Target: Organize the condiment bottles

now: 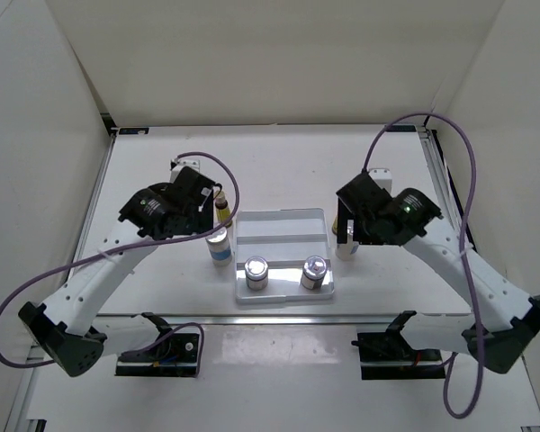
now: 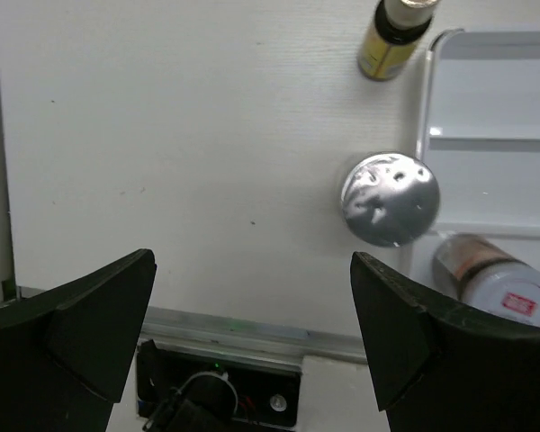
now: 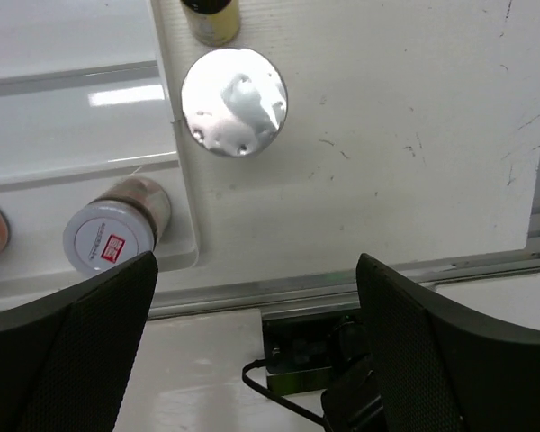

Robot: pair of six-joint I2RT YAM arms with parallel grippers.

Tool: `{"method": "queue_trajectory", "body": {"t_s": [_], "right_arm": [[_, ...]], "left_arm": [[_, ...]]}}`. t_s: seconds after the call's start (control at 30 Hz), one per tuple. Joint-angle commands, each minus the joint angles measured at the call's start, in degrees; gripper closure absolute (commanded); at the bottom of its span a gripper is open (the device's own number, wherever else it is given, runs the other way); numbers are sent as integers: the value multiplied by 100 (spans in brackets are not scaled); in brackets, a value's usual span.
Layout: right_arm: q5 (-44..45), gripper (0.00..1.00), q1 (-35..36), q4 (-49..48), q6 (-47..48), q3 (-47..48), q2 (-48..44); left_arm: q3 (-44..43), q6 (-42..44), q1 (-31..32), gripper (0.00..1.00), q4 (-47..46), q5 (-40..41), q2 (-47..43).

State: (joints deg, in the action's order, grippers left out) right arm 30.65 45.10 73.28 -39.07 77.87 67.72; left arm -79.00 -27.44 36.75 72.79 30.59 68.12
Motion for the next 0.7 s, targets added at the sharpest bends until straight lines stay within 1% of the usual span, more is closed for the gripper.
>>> {"method": "queue_trajectory", "body": {"t_s": [0.0,0.03,0.07,0.17,0.23,0.3,0.33,0.37,0.43,0.47,0.6,0.67], "right_arm": [[-376,7,-494,-296,655,317,626],[-446,9,-676,-296,733,369,759],[-516,9,-756,-366,812,370,908],[-1033,9,-1196,-709,1058,291,909],[-1638,9,-1511,-893,1243,142,909],[-1860,9,-1618,-1166,1297,-78,971],[-1931,9,-1671,-1227,1349,-131,1093],[-1984,9,-1741,-1280,1349,-131,1146],[-2037,9,-1794,-1333,1402,-184,1295],[-2037,9,-1794,-1394,1402,-184,1296],[-2125,9,-1926,-1526,1402,-385,1471],[-2177,9,-1996,-1649,1402,-492,1533]], "left_arm": [[367,292,-81,0,-521,781,-228],[464,292,-133,0,-625,782,-324],[630,292,-133,0,-931,878,-543],[1316,230,-290,0,-1293,940,-1009],[1387,230,-362,0,-1452,870,-1133],[1387,353,-510,0,-1565,818,-1195],[1387,414,-598,0,-1749,747,-1195],[1387,467,-817,0,-1812,521,-1196],[1449,529,-1055,0,-1918,91,-1029],[1449,590,-1274,0,-1918,-17,-959],[1396,643,-1661,0,-1970,-448,-678],[1396,644,-1663,0,-1971,-519,-677]]}}
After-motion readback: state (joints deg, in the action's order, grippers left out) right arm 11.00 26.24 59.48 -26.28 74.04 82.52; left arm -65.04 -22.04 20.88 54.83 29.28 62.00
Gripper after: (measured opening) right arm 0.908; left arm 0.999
